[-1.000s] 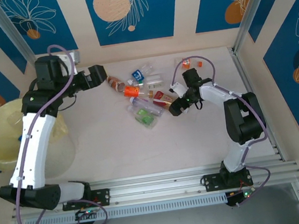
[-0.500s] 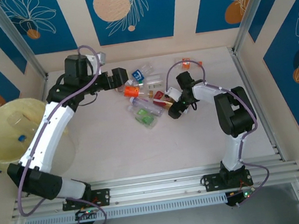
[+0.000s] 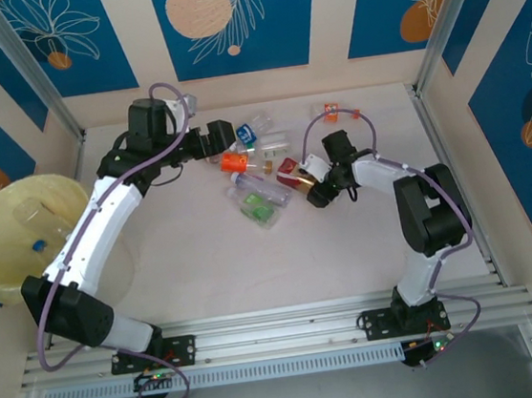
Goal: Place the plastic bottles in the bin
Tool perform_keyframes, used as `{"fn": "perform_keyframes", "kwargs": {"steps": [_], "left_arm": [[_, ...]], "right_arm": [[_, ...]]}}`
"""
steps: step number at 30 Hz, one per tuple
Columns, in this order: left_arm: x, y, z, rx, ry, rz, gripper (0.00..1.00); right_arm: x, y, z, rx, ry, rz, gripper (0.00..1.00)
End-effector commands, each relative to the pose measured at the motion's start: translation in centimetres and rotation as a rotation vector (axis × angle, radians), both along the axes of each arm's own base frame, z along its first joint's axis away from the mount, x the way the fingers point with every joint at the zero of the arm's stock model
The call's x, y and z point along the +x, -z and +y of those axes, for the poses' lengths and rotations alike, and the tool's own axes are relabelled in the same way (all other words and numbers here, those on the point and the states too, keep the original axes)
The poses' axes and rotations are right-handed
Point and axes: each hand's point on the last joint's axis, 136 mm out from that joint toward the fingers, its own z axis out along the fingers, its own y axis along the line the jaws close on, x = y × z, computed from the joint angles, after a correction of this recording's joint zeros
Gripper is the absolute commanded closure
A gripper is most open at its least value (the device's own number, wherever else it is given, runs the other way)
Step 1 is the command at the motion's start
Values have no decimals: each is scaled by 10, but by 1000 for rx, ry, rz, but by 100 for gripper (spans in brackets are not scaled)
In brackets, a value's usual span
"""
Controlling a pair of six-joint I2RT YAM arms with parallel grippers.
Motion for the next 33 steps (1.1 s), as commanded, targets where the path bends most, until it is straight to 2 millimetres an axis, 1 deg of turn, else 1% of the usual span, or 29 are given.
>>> {"fn": "perform_keyframes", "kwargs": {"steps": [1,3,6,9,12,14,17,19,21,25,27,30,33], "left_arm": [[3,6,-13,-34,22,14,0],[4,10,-14,-38,23,23,0],[6,20,-17,-52,23,28,0],[8,35,-22,-77,4,2,0],[8,43,-34,-137,12,-9,0],[6,49,-47,-161,27,-6,0],[3,59,-64,-195,48,6,0],[3,62,-72,-230,52,8,0],[4,66,-74,-254,38,0,0],[13,86,-64,-218,-60,37,0],[14,89,-64,-214,-66,38,0],[16,87,-73,-235,-30,35,0],[17,84,-85,-296,16,40,0]], "right_arm": [[3,-22,1,49,28,-72,51],[2,-33,4,84,43,-93,50],[-2,-58,16,196,64,-110,49],[-11,-79,36,296,36,-148,50],[-22,-95,61,367,-7,-189,50],[-27,-103,73,416,-9,-193,50],[-30,-112,86,481,6,-199,49],[-31,-117,92,511,11,-202,48],[-31,-123,97,543,17,-202,48],[-36,-139,110,625,-11,-209,48],[-39,-145,115,649,-25,-209,48],[-48,-150,129,680,-83,-200,47],[-49,-153,135,694,-102,-198,47]]}}
